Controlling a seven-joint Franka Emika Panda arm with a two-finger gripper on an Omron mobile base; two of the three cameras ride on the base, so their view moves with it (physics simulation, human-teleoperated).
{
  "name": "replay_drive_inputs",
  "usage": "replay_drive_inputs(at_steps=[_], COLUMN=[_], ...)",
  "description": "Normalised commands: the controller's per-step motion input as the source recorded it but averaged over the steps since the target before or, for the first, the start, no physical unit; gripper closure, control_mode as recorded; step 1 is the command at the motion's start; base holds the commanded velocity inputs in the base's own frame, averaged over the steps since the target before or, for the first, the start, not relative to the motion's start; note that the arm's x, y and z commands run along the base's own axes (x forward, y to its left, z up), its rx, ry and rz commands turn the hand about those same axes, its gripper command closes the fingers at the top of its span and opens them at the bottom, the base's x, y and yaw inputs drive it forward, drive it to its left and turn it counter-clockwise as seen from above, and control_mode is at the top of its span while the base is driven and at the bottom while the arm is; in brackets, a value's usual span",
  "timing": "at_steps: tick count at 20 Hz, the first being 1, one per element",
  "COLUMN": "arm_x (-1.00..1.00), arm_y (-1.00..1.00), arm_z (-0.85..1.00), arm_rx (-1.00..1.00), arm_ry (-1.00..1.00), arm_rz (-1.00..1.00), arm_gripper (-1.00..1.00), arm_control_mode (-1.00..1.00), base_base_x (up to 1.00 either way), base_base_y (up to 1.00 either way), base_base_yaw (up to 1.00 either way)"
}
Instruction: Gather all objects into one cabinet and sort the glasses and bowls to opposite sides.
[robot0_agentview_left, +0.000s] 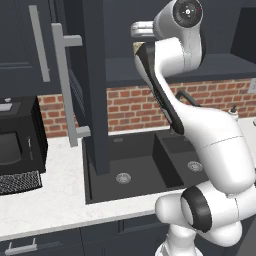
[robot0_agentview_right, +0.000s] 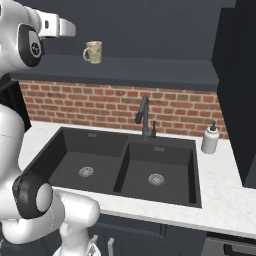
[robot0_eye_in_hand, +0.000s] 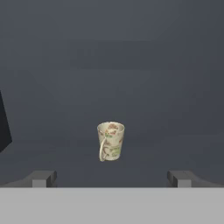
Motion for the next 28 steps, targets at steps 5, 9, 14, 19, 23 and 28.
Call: replay_drive_inputs(at_steps=[5,9,14,19,23,28], arm_x=[0.0,0.06,0.08,0.07,0.48,0.37], arm_y=[0.0,0.0,0.0,0.01,0.13,0.0], arm_z=[-0.24,-0.54,-0.42,0.0,-0.01,-0.08], arm_rx=[0.0,0.05,0.07,0.0,0.0,0.0], arm_ry=[0.0,0.01,0.01,0.0,0.09,0.12], arm_rz=[0.0,-0.03,-0.04,0.0,0.01,0.01], arm_gripper=[-1.0,-1.0,-1.0,-1.0,-1.0,-1.0], arm_control_mode=[-1.0,-1.0,-1.0,-1.0,-1.0,-1.0], base_base_x=[0.0,0.0,0.0,0.0,0.0,0.0], base_base_y=[0.0,0.0,0.0,0.0,0.0,0.0], base_base_yaw=[0.0,0.0,0.0,0.0,0.0,0.0])
